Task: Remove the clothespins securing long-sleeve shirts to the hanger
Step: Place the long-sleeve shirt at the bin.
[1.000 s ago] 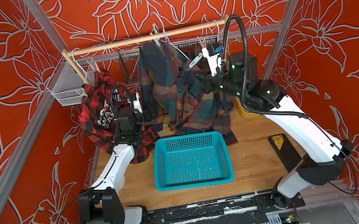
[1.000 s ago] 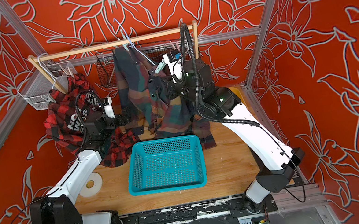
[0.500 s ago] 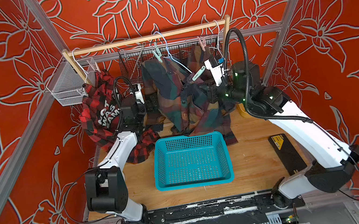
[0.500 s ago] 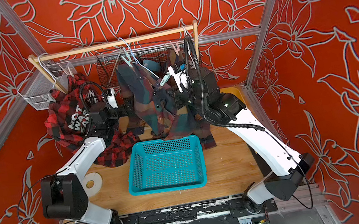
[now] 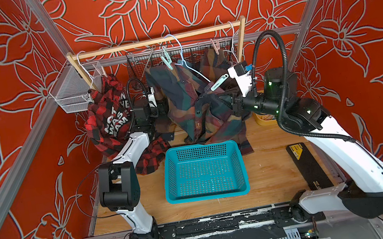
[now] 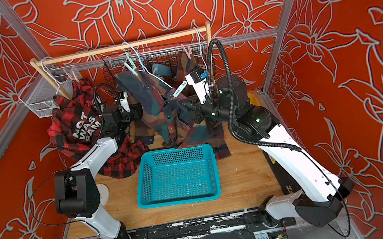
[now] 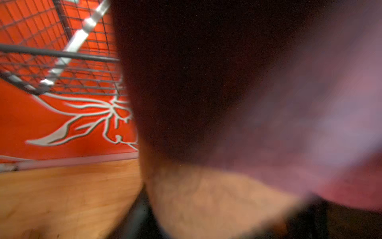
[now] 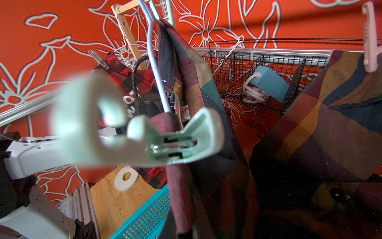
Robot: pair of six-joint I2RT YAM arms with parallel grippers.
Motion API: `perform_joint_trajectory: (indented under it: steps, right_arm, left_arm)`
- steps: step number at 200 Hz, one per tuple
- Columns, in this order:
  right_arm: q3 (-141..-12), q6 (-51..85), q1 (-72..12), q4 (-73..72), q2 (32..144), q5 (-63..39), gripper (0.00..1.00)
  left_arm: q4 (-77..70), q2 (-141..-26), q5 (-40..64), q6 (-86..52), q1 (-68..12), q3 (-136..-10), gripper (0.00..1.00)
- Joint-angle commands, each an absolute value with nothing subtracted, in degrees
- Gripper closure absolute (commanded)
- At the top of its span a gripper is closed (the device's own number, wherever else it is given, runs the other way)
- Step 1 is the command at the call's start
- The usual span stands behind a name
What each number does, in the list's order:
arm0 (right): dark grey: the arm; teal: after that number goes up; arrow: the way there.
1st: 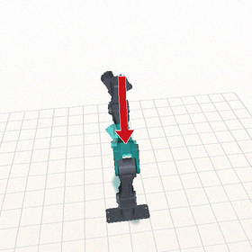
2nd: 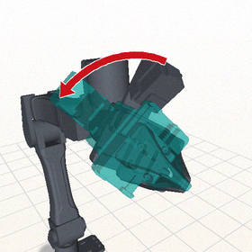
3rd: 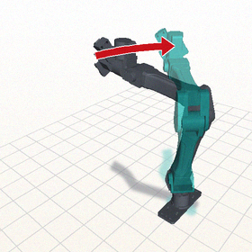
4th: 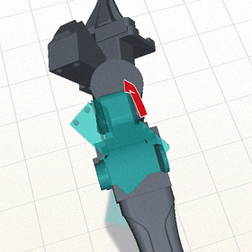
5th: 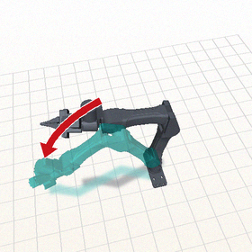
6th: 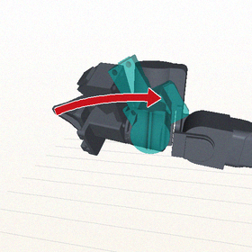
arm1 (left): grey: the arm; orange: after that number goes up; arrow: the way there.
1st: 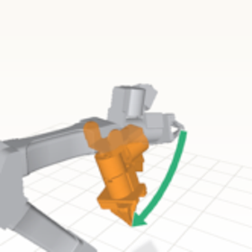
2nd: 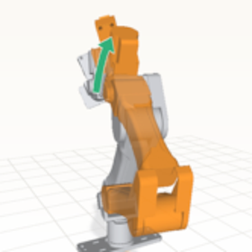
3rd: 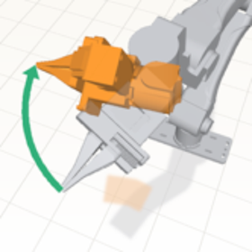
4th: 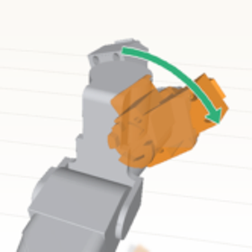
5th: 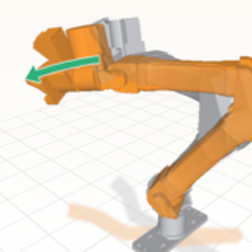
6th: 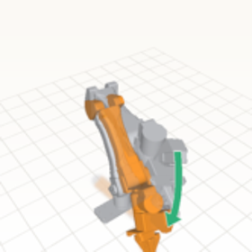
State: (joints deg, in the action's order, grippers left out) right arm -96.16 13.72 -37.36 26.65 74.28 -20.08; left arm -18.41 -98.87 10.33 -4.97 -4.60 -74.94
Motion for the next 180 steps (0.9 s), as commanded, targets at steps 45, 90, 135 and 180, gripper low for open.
perform_joint_trajectory:
  steps: [45,90,135,180]
  right_arm:
    - [-95.3,13.5,-37.2,21.3,72.5,-25.1,1.0]
    - [-102.2,13.4,-37.2,22.3,75.2,-25.4,1.0]
    - [-112.5,14.9,-37.2,23.8,80.1,-27.0,1.0]
    - [-122.3,15.3,-37.3,25.9,84.3,-28.0,1.0]
  left_arm:
    - [-21.3,-94.4,18.6,-5.4,-7.8,-75.7,1.0]
    - [-21.9,-88.1,21.3,-6.0,-10.5,-73.0,1.0]
    - [-23.3,-81.2,24.9,-8.4,-11.6,-72.4,1.0]
    - [-20.5,-78.1,27.2,-9.0,-13.7,-77.9,1.0]
